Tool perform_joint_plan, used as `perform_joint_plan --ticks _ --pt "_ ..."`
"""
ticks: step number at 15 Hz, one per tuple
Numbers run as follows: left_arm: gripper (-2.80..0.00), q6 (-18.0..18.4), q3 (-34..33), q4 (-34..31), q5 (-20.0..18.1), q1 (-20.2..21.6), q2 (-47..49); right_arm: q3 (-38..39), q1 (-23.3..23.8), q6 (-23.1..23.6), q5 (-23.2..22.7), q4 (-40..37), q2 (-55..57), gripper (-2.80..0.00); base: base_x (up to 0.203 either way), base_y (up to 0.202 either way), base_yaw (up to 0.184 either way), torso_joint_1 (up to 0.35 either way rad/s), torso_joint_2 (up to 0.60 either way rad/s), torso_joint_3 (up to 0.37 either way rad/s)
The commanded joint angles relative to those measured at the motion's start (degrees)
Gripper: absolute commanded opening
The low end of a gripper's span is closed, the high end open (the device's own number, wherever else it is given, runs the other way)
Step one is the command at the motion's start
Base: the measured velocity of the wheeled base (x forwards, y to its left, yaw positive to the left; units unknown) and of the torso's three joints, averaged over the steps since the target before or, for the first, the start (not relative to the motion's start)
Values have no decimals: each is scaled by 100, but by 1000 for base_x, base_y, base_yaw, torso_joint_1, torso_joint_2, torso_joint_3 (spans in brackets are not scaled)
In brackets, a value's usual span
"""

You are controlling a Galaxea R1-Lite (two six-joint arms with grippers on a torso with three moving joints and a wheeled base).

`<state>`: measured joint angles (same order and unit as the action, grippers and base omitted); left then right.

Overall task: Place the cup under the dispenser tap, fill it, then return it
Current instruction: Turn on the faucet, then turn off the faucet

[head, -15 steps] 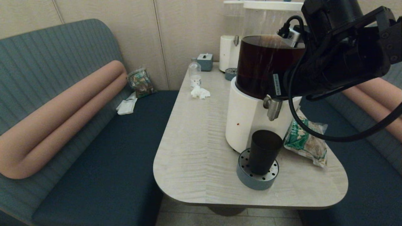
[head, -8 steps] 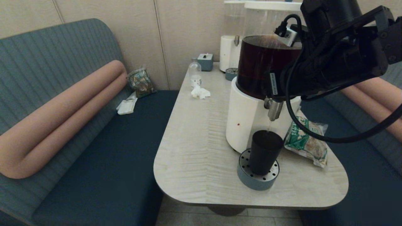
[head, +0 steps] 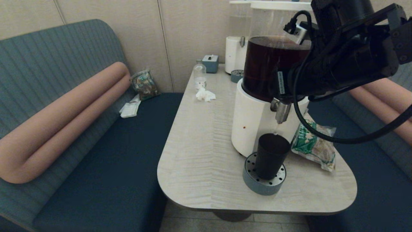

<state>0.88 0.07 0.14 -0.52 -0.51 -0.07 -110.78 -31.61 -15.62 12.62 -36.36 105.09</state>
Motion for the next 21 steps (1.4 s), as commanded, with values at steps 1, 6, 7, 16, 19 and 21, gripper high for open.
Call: perform_joint_plan --ticks 1,6,7,16,19,21 --pt "-280 0 1 3 -1 -2 7 19 57 -12 38 66 -137 -280 0 0 0 0 0 0" --pt "-280 0 -7 3 -1 -2 7 107 93 -16 38 -13 -524 -280 0 0 0 0 0 0" --pt "-280 0 -5 3 -1 -2 7 192 93 -52 38 -57 -674 -280 0 0 0 0 0 0" --pt "-280 0 -7 3 -1 -2 7 2952 73 -380 1233 -232 -4016 -280 0 0 0 0 0 0" --pt "-280 17 -5 -5 -1 -2 7 4300 614 -405 2337 -130 -5532 -280 0 0 0 0 0 0" --pt "-280 0 1 3 -1 -2 7 4819 1611 -428 2653 227 -6370 -280 0 0 0 0 0 0"
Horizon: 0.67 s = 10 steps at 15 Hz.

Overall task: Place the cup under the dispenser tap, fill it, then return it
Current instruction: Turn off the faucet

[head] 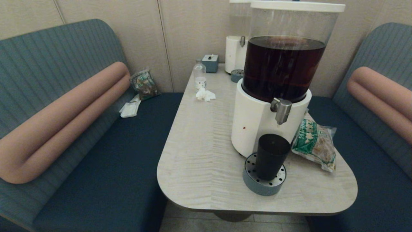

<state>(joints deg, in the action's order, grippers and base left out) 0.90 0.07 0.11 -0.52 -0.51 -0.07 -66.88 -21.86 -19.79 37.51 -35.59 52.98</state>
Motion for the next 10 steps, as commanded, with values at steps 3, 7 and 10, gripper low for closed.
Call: perform_joint_plan --ticks 3,7,10 --pt "-280 -52 1 15 0 -2 7 1027 1230 10 278 432 -2206 -280 0 0 0 0 0 0" --pt "-280 -99 -1 15 0 -4 7 1941 1826 586 -112 716 -3373 -280 0 0 0 0 0 0" --pt "-280 -84 1 15 0 -2 4 2906 2212 969 -510 869 -4096 -280 0 0 0 0 0 0"
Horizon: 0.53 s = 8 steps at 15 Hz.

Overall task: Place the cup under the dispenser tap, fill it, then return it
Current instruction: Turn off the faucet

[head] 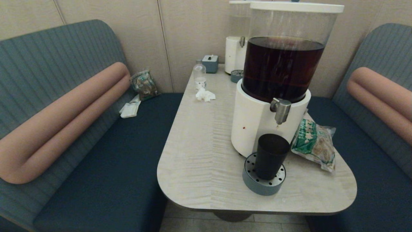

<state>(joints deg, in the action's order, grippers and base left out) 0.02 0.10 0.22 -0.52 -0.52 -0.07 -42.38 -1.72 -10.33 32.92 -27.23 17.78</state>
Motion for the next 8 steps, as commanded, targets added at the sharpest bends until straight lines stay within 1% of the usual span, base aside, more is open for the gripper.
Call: perform_joint_plan --ticks 1,2,3,4,6,7,8 --pt "-280 33 -1 -4 8 0 7 856 237 48 -135 213 -641 -280 0 0 0 0 0 0" --pt "-280 25 -1 -4 8 0 7 1314 232 116 -316 452 -790 -280 0 0 0 0 0 0" --pt "-280 42 -1 -4 0 0 7 1802 220 295 -720 773 -1137 -280 0 0 0 0 0 0" --pt "-280 44 -8 -1 0 0 7 2391 212 512 -1263 1186 -1471 -280 0 0 0 0 0 0" --pt "-280 68 -10 -4 -9 -9 7 3395 199 878 -2091 2609 -1678 -280 0 0 0 0 0 0" --pt "-280 66 -10 -4 -27 0 1 3792 196 1172 -2546 3051 -1725 -280 0 0 0 0 0 0" --pt "-280 59 -1 -16 -35 0 0 4130 195 1493 -2827 3310 -1753 -280 0 0 0 0 0 0"
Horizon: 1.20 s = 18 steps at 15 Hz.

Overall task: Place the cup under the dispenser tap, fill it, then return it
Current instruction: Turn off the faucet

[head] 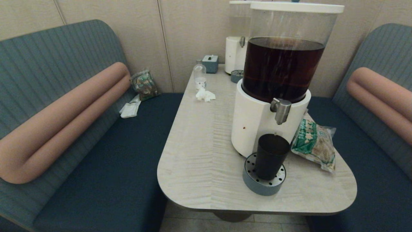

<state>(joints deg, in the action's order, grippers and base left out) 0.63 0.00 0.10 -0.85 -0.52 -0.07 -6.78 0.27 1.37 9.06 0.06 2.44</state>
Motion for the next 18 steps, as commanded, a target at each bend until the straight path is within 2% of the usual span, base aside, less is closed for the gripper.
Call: perform_joint_plan --ticks 1,2,5,7,9,11,13,15,16,18 --pt "-280 3 3 -16 -12 0 1 702 -2 544 -601 694 -234 -280 0 0 0 0 0 0" --pt "-280 16 0 -19 -12 -5 -1 683 -1 590 -719 597 -243 -280 0 0 0 0 0 0" --pt "-280 144 9 14 -20 0 -1 642 -1 250 -1091 -275 -233 -280 0 0 0 0 0 0" --pt "-280 517 69 -51 -135 0 1 678 0 194 -1090 -85 -229 -280 0 0 0 0 0 0" --pt "-280 525 88 -59 -144 0 7 678 0 177 -1090 -85 -226 -280 0 0 0 0 0 0" --pt "-280 456 595 -180 -355 0 66 678 -1 206 -1090 -85 -227 -280 0 0 0 0 0 0" --pt "-280 292 1665 -540 -554 -3 520 678 0 247 -1090 -85 -236 -280 0 0 0 0 0 0" --pt "-280 -271 2515 -507 -861 -77 1648 678 0 145 -1090 -85 -236 -280 0 0 0 0 0 0" --pt "-280 -682 2897 -231 -1071 -140 2281 678 0 144 -1090 -85 -236 -280 0 0 0 0 0 0" --pt "-280 -2143 3608 1058 -1617 -272 3704 678 0 135 -1099 -85 -236 -280 0 0 0 0 0 0"
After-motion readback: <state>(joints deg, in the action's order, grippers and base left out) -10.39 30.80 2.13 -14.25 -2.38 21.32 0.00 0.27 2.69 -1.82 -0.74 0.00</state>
